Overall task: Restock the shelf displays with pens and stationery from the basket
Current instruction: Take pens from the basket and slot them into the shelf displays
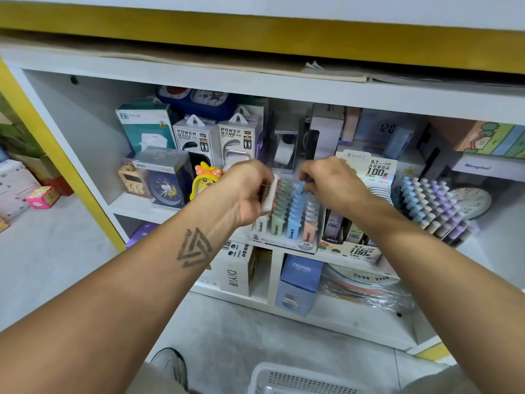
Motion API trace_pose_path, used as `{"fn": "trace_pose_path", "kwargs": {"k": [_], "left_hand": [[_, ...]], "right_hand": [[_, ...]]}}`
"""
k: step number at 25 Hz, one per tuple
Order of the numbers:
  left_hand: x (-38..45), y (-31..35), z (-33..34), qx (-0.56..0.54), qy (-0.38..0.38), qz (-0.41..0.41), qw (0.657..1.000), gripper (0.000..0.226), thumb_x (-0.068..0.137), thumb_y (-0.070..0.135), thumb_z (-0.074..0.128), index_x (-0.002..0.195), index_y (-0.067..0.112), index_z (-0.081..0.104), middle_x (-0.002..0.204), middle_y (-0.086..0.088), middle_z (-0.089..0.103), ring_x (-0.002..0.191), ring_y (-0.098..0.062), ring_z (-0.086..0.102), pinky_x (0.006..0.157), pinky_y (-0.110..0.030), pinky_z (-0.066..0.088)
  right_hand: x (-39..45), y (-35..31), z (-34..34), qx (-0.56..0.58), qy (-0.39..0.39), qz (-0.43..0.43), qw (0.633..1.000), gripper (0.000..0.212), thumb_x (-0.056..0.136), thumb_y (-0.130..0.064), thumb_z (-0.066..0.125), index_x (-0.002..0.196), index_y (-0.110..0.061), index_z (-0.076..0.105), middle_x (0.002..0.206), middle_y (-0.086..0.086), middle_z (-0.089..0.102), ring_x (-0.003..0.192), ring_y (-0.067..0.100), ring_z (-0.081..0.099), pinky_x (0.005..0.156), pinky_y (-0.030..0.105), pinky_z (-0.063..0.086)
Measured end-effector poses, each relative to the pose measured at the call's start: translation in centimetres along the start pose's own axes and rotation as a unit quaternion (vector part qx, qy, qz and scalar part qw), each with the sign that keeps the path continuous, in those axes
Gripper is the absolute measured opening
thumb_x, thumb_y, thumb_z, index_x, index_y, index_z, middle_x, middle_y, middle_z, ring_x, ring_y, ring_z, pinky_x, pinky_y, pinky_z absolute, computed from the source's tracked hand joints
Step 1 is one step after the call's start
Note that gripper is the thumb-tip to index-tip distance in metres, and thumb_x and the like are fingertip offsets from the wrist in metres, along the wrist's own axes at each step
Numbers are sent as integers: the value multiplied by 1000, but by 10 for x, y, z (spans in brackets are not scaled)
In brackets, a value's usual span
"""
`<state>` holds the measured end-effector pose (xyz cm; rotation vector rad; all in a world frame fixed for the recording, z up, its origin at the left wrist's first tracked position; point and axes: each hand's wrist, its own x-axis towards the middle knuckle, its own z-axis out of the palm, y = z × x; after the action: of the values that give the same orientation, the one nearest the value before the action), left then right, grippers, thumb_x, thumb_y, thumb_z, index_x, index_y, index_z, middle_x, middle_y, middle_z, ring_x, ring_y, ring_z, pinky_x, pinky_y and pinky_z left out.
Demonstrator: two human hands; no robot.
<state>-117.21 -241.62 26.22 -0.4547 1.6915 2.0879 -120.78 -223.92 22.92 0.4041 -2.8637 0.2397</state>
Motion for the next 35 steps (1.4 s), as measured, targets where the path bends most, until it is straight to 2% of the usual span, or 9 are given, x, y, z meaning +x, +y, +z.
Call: {"fn": "trace_pose_path", "kwargs": {"k": [3, 8, 14, 17, 20, 24, 28, 32, 35], "left_hand": [[5, -2, -3, 2, 7, 12, 1000, 22, 99, -3, 42, 115, 2, 56, 100, -17, 61, 75, -23, 60, 59, -37, 50], [8, -2, -6, 16, 16, 26, 999, 19, 96, -9, 44, 102, 3, 58, 96, -15, 64, 76, -23, 62, 58, -39, 51], [7, -5, -4, 25, 4, 38, 999, 26, 94, -15, 45, 103, 2, 62, 91, -15, 66, 78, -25, 63, 68, -39, 55], [6, -6, 1, 29, 16, 68, 997, 22, 88, -18, 55, 98, 0, 64, 89, -18, 69, 79, -29, 67, 75, -41, 58], [6, -8, 7, 38, 16, 110, 993, 23, 83, -15, 65, 100, 1, 64, 86, -17, 70, 73, -26, 68, 70, -34, 59], [16, -12, 18, 101, 33, 180, 978, 21, 80, -9, 72, 94, 5, 65, 94, -18, 71, 83, -28, 70, 70, -32, 58], [28, -26, 22, 426, 51, 243, 870, 28, 86, 6, 67, 114, 10, 67, 116, -13, 68, 105, -28, 65, 94, -36, 53], [23, -36, 22, 611, 21, 254, 749, 52, 87, 14, 61, 137, 23, 54, 138, -6, 57, 123, -24, 55, 95, -25, 45], [20, -38, 21, 669, 5, 244, 702, 47, 86, 13, 59, 133, 17, 55, 132, -9, 59, 119, -28, 56, 91, -30, 48]], "right_hand": [[0, -2, 5, 3, -24, -10, 1000, 9, 91, -3, 65, 94, -12, 64, 88, 9, 63, 80, 28, 60, 68, 37, 52], [2, -6, 4, -30, -47, -2, 998, 12, 90, -1, 63, 86, -12, 62, 88, 10, 61, 78, 29, 60, 68, 34, 51], [1, -8, 9, -62, -109, -18, 992, 30, 94, -6, 58, 122, -13, 67, 116, 8, 63, 103, 28, 62, 91, 42, 55], [6, -12, -5, 111, -45, 42, 992, 25, 99, -15, 56, 119, -20, 71, 110, 0, 69, 100, 20, 65, 89, 33, 53], [1, -17, -29, 425, -48, 97, 899, 9, 96, -21, 67, 98, -19, 76, 79, 4, 76, 70, 14, 69, 68, 28, 56], [-8, -4, -49, 425, -65, 67, 900, 14, 90, -3, 72, 102, -7, 75, 79, 5, 75, 66, 11, 71, 66, 20, 58], [-9, 16, -52, 75, 13, 36, 996, 20, 93, -8, 64, 109, -20, 71, 94, 1, 69, 86, 21, 66, 79, 33, 56], [-16, 14, -34, -36, 12, -18, 999, 15, 91, -11, 63, 101, -21, 68, 88, 6, 70, 84, 33, 64, 70, 36, 52], [-13, 6, -18, -58, -27, -30, 997, 15, 88, -6, 63, 94, -19, 66, 87, 6, 68, 84, 33, 62, 70, 36, 51]]}}
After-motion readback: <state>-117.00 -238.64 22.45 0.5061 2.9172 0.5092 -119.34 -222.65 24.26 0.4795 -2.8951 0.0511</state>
